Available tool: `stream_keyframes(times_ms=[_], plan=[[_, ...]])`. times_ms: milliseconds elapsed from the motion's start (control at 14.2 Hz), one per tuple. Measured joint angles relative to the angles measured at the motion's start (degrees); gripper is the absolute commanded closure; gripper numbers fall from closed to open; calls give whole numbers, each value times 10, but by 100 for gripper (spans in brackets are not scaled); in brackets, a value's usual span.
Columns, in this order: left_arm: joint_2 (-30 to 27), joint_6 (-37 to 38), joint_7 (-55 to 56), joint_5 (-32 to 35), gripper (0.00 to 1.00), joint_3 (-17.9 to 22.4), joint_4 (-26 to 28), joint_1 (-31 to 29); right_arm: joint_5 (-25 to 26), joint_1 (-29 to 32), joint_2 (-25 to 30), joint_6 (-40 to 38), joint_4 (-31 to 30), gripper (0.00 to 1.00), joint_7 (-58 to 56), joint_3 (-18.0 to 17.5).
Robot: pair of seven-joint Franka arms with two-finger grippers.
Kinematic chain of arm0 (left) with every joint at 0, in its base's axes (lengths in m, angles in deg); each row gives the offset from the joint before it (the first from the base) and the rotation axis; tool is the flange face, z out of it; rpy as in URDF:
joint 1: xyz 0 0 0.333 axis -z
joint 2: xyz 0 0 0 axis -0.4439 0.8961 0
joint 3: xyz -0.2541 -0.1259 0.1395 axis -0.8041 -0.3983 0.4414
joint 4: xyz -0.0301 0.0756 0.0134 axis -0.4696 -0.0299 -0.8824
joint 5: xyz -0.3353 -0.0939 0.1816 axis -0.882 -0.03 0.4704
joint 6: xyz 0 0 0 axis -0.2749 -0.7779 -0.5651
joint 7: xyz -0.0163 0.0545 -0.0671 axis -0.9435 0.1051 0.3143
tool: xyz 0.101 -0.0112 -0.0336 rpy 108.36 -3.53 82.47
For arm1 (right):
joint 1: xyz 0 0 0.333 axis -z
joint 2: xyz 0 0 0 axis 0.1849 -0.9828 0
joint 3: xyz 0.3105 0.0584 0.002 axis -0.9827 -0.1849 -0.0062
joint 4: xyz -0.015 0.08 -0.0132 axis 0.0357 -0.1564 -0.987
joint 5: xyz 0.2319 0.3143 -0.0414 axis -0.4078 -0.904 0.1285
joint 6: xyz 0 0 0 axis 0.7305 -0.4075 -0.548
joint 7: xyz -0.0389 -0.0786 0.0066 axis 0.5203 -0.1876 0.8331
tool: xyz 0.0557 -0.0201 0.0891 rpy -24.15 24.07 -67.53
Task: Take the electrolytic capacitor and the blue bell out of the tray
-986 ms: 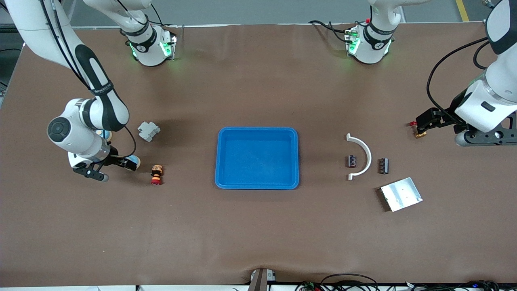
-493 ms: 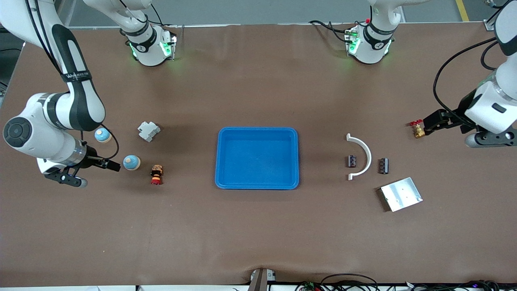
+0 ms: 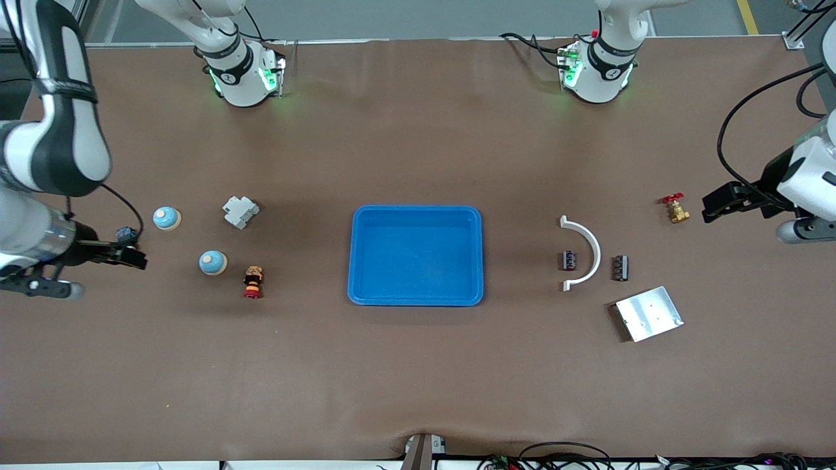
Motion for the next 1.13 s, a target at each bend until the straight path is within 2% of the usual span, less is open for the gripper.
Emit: stream_keyframes(times_ms=[141, 282, 493, 634, 845, 1126], plan=[[0, -9, -16, -5, 0, 0, 9, -9, -2, 1, 3, -65, 50, 0, -7, -1], [-7, -33, -17, -10, 0, 0, 31, -12, -26, 1, 8, -111, 82, 0, -15, -5], [-65, -124, -23, -17, 0, 0, 141, -15, -54, 0, 28, -134, 92, 0, -23, -11], [-105, -133, -41, -17, 0, 0, 194, -16, -54, -5, 45, -139, 93, 0, -25, -14], [-125, -85, -82, -17, 0, 1, 194, -28, -51, -10, 66, -148, 93, 0, -27, -15], [-122, -77, -105, -18, 0, 3, 161, -36, -24, -19, 86, -148, 93, 0, -27, -16]])
